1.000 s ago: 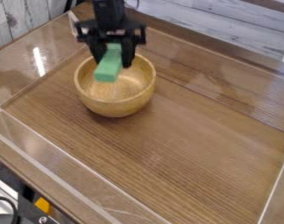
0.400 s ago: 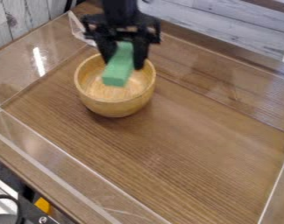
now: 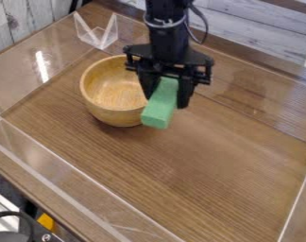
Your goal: Remove the green block from inside the brown bowl and put it on the table
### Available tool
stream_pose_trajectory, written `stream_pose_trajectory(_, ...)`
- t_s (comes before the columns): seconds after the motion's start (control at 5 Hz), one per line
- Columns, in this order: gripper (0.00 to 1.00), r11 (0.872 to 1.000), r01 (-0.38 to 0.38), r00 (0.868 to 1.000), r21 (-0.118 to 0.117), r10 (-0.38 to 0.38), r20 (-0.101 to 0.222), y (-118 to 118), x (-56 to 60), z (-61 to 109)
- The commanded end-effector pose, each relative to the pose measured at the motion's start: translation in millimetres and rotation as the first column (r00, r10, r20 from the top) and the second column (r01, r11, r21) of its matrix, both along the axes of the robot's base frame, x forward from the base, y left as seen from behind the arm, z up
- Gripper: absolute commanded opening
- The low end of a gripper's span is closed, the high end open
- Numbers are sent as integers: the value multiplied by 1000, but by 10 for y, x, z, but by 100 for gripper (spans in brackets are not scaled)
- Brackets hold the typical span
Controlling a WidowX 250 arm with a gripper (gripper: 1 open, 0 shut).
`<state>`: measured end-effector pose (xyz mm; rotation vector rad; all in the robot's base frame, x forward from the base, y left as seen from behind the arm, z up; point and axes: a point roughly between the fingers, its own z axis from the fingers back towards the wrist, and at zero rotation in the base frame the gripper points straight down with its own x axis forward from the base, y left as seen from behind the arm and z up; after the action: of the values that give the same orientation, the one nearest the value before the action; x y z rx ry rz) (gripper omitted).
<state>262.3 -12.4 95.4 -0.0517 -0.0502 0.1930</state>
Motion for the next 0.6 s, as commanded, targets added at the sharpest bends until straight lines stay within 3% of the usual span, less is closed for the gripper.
stream_pose_trajectory(0.0, 0, 1000, -18, 1000, 7, 17, 24, -75, 64, 9)
stream_pose_trajectory(0.4, 0, 999, 23, 999, 26, -24, 33, -169, 279, -245)
